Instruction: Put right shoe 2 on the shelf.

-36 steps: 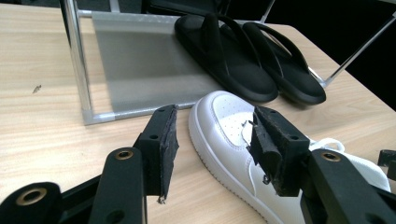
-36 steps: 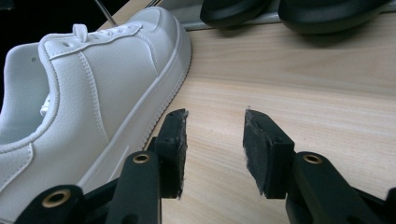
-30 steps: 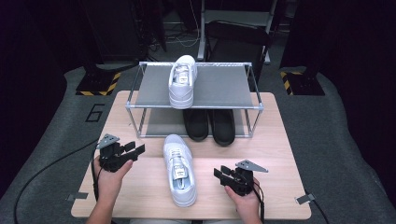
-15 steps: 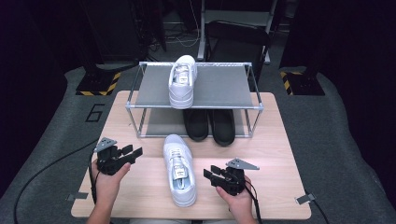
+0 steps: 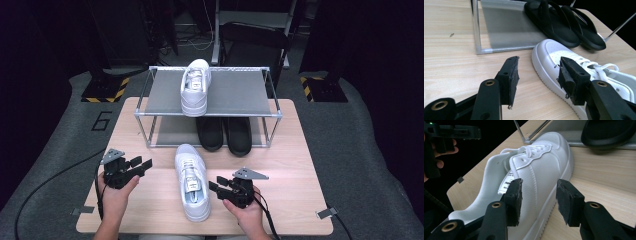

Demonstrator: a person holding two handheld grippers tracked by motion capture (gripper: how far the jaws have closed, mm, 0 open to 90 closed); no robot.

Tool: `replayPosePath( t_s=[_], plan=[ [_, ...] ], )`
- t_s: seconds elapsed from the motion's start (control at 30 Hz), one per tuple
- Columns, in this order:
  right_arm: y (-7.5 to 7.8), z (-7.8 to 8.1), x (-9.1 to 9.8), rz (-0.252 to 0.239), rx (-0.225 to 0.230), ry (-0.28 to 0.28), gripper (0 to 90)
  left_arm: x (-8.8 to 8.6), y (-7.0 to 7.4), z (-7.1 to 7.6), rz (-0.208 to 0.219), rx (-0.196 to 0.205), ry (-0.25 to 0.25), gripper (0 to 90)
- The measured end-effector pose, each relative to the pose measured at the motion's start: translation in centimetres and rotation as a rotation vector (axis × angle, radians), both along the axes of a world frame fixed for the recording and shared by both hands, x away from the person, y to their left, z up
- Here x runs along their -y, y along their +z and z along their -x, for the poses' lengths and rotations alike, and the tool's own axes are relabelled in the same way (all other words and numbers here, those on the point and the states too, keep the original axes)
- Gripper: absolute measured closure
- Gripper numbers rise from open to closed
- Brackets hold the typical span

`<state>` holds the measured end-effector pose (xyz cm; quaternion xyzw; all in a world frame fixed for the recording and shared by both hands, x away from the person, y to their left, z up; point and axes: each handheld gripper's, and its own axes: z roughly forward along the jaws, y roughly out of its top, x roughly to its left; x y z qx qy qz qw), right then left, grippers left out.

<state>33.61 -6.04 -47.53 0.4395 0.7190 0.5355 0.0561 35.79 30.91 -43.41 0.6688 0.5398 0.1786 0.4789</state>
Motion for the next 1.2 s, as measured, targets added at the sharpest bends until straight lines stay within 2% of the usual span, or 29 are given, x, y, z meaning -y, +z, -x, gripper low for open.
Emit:
replayPosePath(
  t_s=[0.03,0.33,0.37,0.43,0.53,0.57,0.7,0.73,0.77,0.83,1.2],
  plan=[
    [0.0,0.0,-0.1,0.004,-0.005,0.004,55.9,-0.1,0.0,0.1,0.0,-0.014,-0.006,49.8],
    [0.0,0.0,-1.4,0.009,0.006,0.04,54.8,-0.3,-0.3,0.2,0.003,-0.007,0.007,49.8],
    [0.0,-0.1,-1.6,0.017,-0.001,0.046,54.4,-0.4,-0.3,0.2,-0.002,-0.018,-0.001,49.8],
    [-0.2,-0.2,-2.0,0.035,0.005,0.055,54.2,-0.3,-0.3,0.2,0.003,-0.008,0.008,49.8],
    [-0.5,-0.3,-2.6,0.043,-0.001,0.065,54.2,-0.4,-0.3,0.2,0.002,-0.014,0.002,49.8],
    [-0.5,-0.3,-2.7,0.049,-0.015,0.063,54.2,-0.4,-0.3,0.2,0.003,-0.014,0.002,49.8],
    [-0.9,-0.6,-3.1,0.063,-0.009,0.059,54.3,-0.4,-0.3,0.3,0.003,-0.02,0.001,49.8],
    [-1.0,-0.7,-3.1,0.065,-0.007,0.059,54.3,-0.4,-0.3,0.3,0.002,-0.007,0.006,49.8],
    [-1.0,-0.7,-3.2,0.063,-0.02,0.053,54.3,-0.4,-0.3,0.3,0.002,-0.022,0.001,49.8],
    [-1.2,-0.8,-3.3,0.069,-0.029,0.046,53.9,-0.5,-0.3,0.3,-0.001,-0.015,0.002,49.8],
    [-1.5,-1.0,-3.8,0.089,-0.012,0.033,53.0,-0.6,-0.7,0.3,0.006,-0.022,0.007,49.8]
  ],
)
